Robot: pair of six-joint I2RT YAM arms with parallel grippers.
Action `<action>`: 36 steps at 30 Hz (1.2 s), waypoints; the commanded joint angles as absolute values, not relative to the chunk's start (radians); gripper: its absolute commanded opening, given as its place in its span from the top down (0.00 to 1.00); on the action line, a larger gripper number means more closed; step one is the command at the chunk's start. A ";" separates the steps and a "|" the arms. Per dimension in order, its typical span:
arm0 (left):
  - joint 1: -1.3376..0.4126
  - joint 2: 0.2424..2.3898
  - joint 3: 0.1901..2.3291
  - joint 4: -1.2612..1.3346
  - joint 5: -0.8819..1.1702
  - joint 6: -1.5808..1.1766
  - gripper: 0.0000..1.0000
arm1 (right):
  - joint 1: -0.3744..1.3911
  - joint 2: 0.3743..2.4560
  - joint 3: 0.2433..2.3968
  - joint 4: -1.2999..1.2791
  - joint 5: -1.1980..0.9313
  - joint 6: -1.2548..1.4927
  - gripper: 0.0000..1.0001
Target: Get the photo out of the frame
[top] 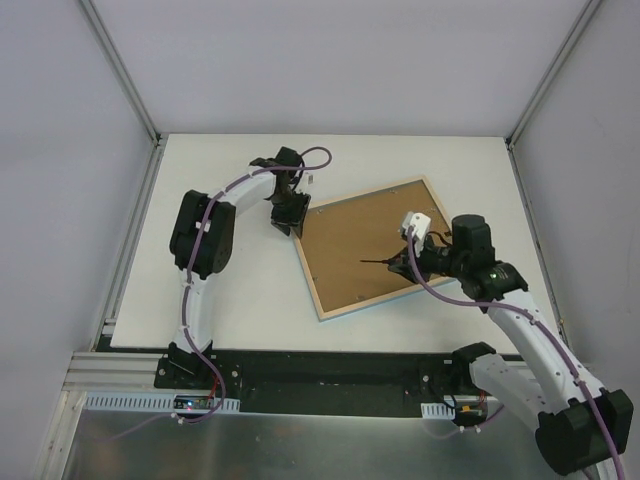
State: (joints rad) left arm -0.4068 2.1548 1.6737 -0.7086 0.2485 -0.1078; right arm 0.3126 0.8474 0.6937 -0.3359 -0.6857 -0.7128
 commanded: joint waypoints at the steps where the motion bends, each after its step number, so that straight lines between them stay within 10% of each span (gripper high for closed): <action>1: -0.410 2.197 1.744 -0.719 0.175 -0.045 0.64 | 0.429 0.922 0.788 -0.379 -0.634 -0.834 0.99; 8: -0.410 2.247 1.851 -0.713 0.146 0.040 0.79 | 0.583 1.107 0.903 -0.385 -0.577 -0.923 0.99; 36: -0.410 2.233 1.809 -0.683 0.202 0.008 0.78 | 0.790 1.647 1.230 -0.239 -0.443 -0.695 0.99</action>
State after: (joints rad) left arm -0.4049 2.2471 1.8366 -0.6735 0.1822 -0.0002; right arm 0.7799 1.6249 1.1790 -0.2596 -0.4332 -0.7326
